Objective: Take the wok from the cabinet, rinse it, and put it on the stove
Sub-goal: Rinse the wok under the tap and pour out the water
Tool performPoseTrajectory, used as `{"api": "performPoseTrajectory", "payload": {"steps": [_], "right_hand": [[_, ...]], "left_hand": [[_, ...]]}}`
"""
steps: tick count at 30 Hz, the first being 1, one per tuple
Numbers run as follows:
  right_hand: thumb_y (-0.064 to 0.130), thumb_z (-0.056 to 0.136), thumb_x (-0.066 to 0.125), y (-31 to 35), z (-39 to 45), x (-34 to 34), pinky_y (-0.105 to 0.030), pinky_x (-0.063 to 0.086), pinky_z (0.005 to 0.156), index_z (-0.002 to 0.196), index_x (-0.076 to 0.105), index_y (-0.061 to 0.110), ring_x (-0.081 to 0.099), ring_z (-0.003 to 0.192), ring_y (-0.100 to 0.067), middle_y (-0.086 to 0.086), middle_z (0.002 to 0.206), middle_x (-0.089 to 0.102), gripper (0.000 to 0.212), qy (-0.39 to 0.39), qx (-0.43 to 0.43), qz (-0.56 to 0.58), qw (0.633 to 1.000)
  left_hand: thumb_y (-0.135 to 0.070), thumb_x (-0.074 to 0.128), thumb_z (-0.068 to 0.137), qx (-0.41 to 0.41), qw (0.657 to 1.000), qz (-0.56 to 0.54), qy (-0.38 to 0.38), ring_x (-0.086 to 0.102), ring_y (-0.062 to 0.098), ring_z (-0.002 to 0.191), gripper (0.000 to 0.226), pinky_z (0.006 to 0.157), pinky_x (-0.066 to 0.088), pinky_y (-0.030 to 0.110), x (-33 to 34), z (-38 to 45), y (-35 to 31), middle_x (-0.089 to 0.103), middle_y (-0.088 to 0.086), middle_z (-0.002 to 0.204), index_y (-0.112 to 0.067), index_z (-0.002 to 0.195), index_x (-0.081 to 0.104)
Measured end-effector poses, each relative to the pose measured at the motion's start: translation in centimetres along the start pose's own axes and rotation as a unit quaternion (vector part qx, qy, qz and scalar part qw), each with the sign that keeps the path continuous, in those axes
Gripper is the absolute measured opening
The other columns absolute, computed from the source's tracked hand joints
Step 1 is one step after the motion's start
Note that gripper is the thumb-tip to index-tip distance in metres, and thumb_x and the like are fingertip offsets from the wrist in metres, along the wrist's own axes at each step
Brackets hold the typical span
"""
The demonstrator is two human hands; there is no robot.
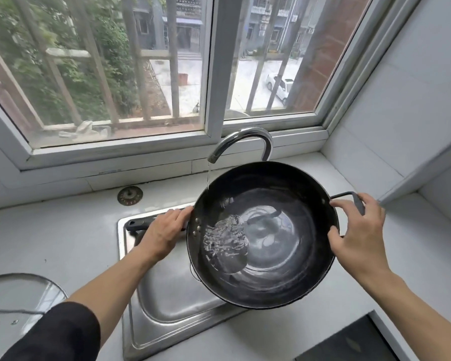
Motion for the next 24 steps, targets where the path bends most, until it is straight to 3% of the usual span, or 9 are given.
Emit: {"api": "performPoseTrajectory", "payload": {"steps": [5, 10, 13, 16, 24], "right_hand": [[-0.009, 0.070, 0.068, -0.1, -1.3, 1.1, -0.032, 0.030, 0.103, 0.121, 0.057, 0.018, 0.029, 0.127, -0.029, -0.015, 0.135, 0.035, 0.058, -0.017, 0.022, 0.034, 0.999], [-0.006, 0.070, 0.070, -1.1, -1.9, 2.6, -0.052, 0.046, 0.097, 0.123, 0.054, 0.023, 0.027, 0.132, -0.025, -0.009, 0.135, 0.033, 0.063, -0.005, 0.043, 0.067, 0.997], [-0.007, 0.070, 0.070, -1.3, -2.1, 3.3, -0.042, 0.037, 0.109, 0.129, 0.051, 0.023, 0.030, 0.133, -0.021, -0.010, 0.136, 0.032, 0.069, 0.006, 0.064, 0.081, 0.995], [-0.007, 0.070, 0.071, -1.3, -2.0, 3.8, -0.029, 0.029, 0.109, 0.135, 0.047, 0.020, 0.033, 0.132, -0.020, -0.013, 0.136, 0.036, 0.075, 0.014, 0.091, 0.083, 0.992], [-0.007, 0.072, 0.069, -1.3, -1.8, 3.8, -0.027, 0.035, 0.100, 0.141, 0.041, 0.019, 0.040, 0.117, -0.023, -0.011, 0.123, 0.034, 0.079, 0.014, 0.115, 0.070, 0.991]], "left_hand": [[0.001, 0.076, 0.058, 0.004, 0.999, 0.043, 0.023, 0.057, 0.032, 0.074, 0.063, 0.058, 0.048, 0.039, -0.5, 0.9, 0.7, 0.060, 0.010, 0.088, -0.006, 0.118, 0.056], [-0.002, 0.075, 0.044, 0.007, 0.995, 0.073, 0.073, 0.054, 0.026, 0.079, 0.064, 0.060, 0.046, 0.038, -1.0, 1.6, 2.2, 0.055, 0.006, 0.093, -0.013, 0.104, 0.057], [-0.002, 0.077, 0.044, 0.001, 0.992, 0.087, 0.088, 0.053, 0.024, 0.080, 0.062, 0.060, 0.044, 0.035, -1.0, 2.0, 2.9, 0.052, 0.003, 0.093, -0.018, 0.100, 0.055], [0.001, 0.077, 0.047, -0.002, 0.991, 0.096, 0.088, 0.053, 0.025, 0.079, 0.058, 0.059, 0.044, 0.036, -1.3, 2.3, 2.9, 0.051, 0.003, 0.091, -0.019, 0.096, 0.055], [0.007, 0.075, 0.051, -0.009, 0.991, 0.112, 0.078, 0.053, 0.027, 0.079, 0.052, 0.057, 0.043, 0.037, -1.3, 2.5, 2.3, 0.052, 0.005, 0.090, -0.016, 0.093, 0.058]]}}
Point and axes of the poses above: each hand's wrist, its own z-axis towards the middle knuckle, its own x-axis out of the palm, y = z × x, the point moved 1 cm from there along z, towards the middle knuckle
